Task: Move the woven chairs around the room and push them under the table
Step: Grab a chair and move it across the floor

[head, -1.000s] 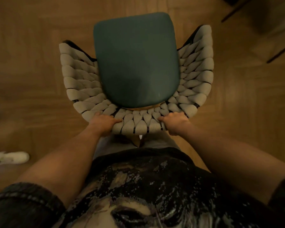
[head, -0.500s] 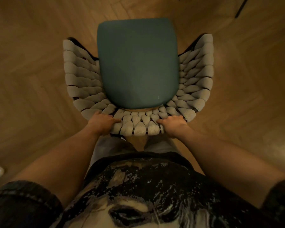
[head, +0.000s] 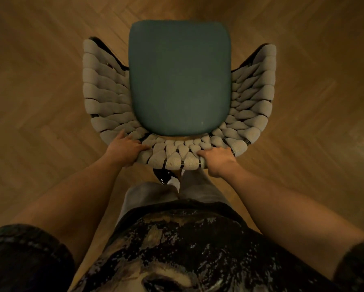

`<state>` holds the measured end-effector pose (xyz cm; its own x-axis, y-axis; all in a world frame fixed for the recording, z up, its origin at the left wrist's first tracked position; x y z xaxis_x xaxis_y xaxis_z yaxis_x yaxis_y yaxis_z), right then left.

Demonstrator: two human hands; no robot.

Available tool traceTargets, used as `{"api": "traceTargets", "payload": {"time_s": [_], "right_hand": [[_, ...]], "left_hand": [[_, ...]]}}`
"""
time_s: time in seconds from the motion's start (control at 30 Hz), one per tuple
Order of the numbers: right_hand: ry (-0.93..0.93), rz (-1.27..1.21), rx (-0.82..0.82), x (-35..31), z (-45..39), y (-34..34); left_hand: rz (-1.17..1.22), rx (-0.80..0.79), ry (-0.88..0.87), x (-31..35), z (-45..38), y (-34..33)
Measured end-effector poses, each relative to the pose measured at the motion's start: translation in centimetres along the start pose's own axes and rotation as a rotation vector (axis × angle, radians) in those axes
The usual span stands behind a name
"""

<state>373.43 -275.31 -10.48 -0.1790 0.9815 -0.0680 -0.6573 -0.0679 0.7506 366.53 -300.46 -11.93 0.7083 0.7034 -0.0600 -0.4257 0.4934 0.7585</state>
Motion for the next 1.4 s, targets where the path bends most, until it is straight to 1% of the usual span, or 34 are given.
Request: {"api": "traceTargets", "payload": {"time_s": [0.07,0.1,0.13,0.17,0.2,0.23,0.27,0.3,0.33,0.37,0.4,0.43,0.47,0.5,0.53,0.57,0.67,0.77,0.87,1.0,1.2,1.4], "right_hand": [[-0.015,-0.058,0.083,0.4,0.7,-0.3],[-0.022,-0.127,0.131,0.5,1.3,-0.3],[-0.040,-0.251,0.204,0.6,2.1,0.0],[-0.082,-0.428,0.301,0.9,3.0,0.4],[-0.151,-0.633,0.437,1.5,4.0,1.0],[-0.273,-0.811,0.585,2.5,5.1,1.1],[-0.448,-0.953,0.735,3.8,6.2,1.1],[-0.685,-1.076,0.837,5.2,7.3,0.2],[-0.942,-1.206,0.873,6.2,8.1,-1.1],[-1.167,-1.357,0.810,6.5,8.4,-2.6],[-1.310,-1.533,0.672,6.3,8.0,-4.0],[-1.364,-1.718,0.506,5.7,7.1,-5.0],[-1.360,-1.886,0.355,5.1,6.0,-5.5],[-1.339,-1.997,0.246,4.8,5.0,-5.5],[-1.322,-2.049,0.183,4.8,4.2,-5.4],[-1.320,-2.042,0.150,5.0,3.6,-5.4],[-1.371,-1.950,0.119,5.3,2.9,-5.1],[-1.396,-1.944,0.135,5.5,3.0,-4.8],[-1.392,-1.985,0.126,5.6,2.4,-4.2],[-1.358,-1.978,0.155,6.1,0.4,-1.9],[-1.327,-1.931,0.174,8.5,-4.4,3.1],[-1.318,-1.922,0.175,11.5,-10.1,8.9]], "left_hand": [[0.044,0.109,0.133,-0.3,0.9,0.1],[0.117,0.205,0.248,-0.7,1.7,0.3],[0.234,0.314,0.397,-1.1,2.9,0.5],[0.380,0.414,0.564,-1.5,4.2,0.7],[0.547,0.493,0.749,-1.9,5.7,0.8],[0.749,0.551,0.938,-2.1,7.0,0.2],[1.002,0.578,1.132,-2.1,7.9,-1.0],[1.287,0.571,1.309,-1.6,8.2,-2.8],[1.579,0.532,1.426,-0.6,8.0,-4.5],[1.836,0.456,1.479,0.6,7.4,-5.4],[2.011,0.358,1.477,1.7,6.6,-6.0],[2.133,0.290,1.452,2.4,5.8,-6.2],[2.200,0.260,1.444,2.7,5.1,-6.2],[2.257,0.257,1.450,2.8,4.4,-6.1],[2.295,0.254,1.461,2.9,3.8,-5.8],[2.303,0.247,1.491,2.7,3.5,-5.9],[2.253,0.276,1.597,2.3,3.5,-6.1],[2.193,0.323,1.652,2.2,3.6,-5.9],[2.172,0.348,1.636,1.2,3.1,-5.0],[2.172,0.371,1.633,-1.3,1.5,-3.8],[2.168,0.435,1.567,-6.0,-3.2,0.4],[2.211,0.424,1.533,-10.7,-9.1,5.2]]}}
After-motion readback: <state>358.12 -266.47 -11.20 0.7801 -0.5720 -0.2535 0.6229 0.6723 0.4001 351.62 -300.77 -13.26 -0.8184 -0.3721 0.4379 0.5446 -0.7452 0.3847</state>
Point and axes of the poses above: each hand's wrist, its own z-axis away from the middle knuckle, its own y-axis out of the back of the hand, x = y × z, the point moved 7 cm from there along -z, towards the middle knuckle, and after that the axes turned 13 degrees about x, right-handed, at the moved point
